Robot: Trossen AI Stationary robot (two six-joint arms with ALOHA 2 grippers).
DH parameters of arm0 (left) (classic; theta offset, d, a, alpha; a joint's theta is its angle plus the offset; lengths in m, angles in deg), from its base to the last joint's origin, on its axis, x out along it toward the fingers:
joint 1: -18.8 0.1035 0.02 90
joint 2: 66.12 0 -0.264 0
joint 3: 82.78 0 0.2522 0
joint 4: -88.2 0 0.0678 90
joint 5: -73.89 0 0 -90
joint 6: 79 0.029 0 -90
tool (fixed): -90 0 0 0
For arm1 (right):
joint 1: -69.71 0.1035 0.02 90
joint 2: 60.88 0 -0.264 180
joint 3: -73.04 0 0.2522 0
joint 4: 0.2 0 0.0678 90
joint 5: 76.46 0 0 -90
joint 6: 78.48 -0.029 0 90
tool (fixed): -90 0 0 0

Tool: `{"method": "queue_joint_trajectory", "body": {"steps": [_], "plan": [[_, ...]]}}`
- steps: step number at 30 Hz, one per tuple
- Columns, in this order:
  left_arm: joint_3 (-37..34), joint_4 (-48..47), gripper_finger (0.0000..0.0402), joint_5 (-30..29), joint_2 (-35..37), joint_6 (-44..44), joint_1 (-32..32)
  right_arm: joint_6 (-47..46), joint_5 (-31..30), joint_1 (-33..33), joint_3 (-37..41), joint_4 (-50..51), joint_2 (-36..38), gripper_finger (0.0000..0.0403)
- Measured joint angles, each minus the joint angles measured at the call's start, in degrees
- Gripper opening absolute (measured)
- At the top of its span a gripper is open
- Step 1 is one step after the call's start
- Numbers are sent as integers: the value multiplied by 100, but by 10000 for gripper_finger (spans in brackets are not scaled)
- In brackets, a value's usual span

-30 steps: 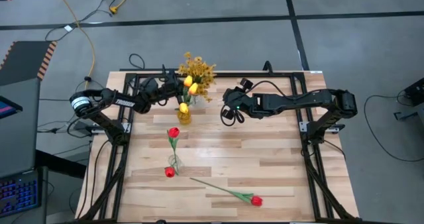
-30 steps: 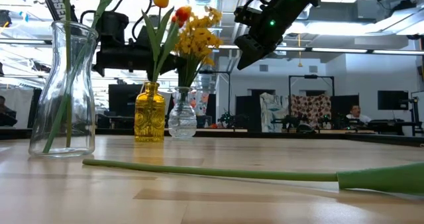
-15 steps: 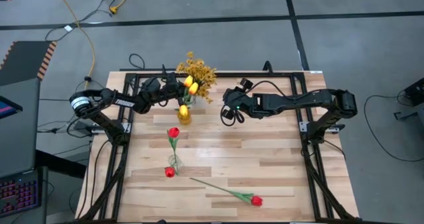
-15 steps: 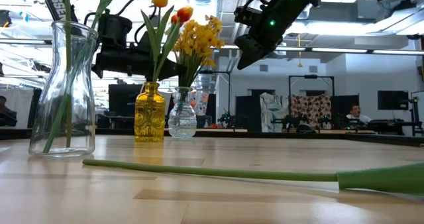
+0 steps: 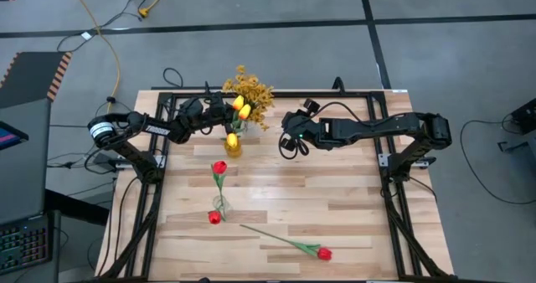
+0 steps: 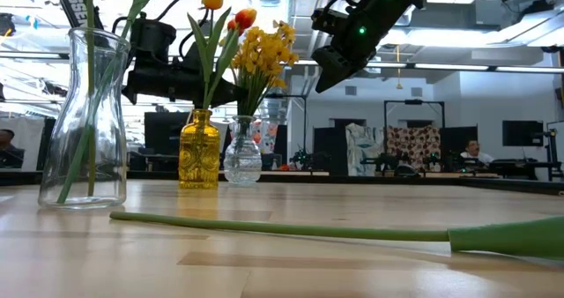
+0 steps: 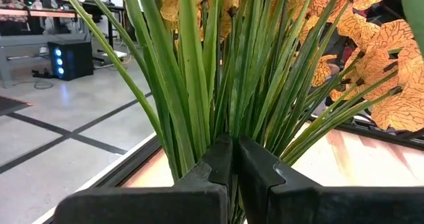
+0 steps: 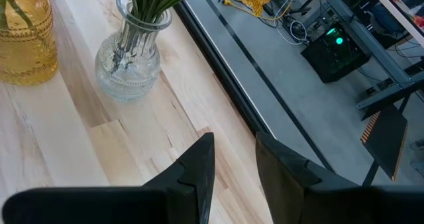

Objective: Sort flowers into vase by color
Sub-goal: Put the yellow flowers into the top transparent vase

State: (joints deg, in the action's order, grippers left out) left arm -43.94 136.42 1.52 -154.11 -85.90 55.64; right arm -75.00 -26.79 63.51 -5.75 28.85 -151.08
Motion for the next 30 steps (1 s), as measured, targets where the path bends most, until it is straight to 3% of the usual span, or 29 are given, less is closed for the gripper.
{"method": "queue_joint_trajectory", "body": {"steps": [5, 17, 30], "plan": [[0, -33, 14, 0, -4, -2, 0, 0, 0, -2, 0, 0, -1, 136], [-2, -71, 99, 170, -11, -39, 4, 1, 0, 0, 0, 0, -2, 136], [-2, -305, 108, 315, -11, -135, 113, 2, 0, -1, -1, 0, 0, 136]]}}
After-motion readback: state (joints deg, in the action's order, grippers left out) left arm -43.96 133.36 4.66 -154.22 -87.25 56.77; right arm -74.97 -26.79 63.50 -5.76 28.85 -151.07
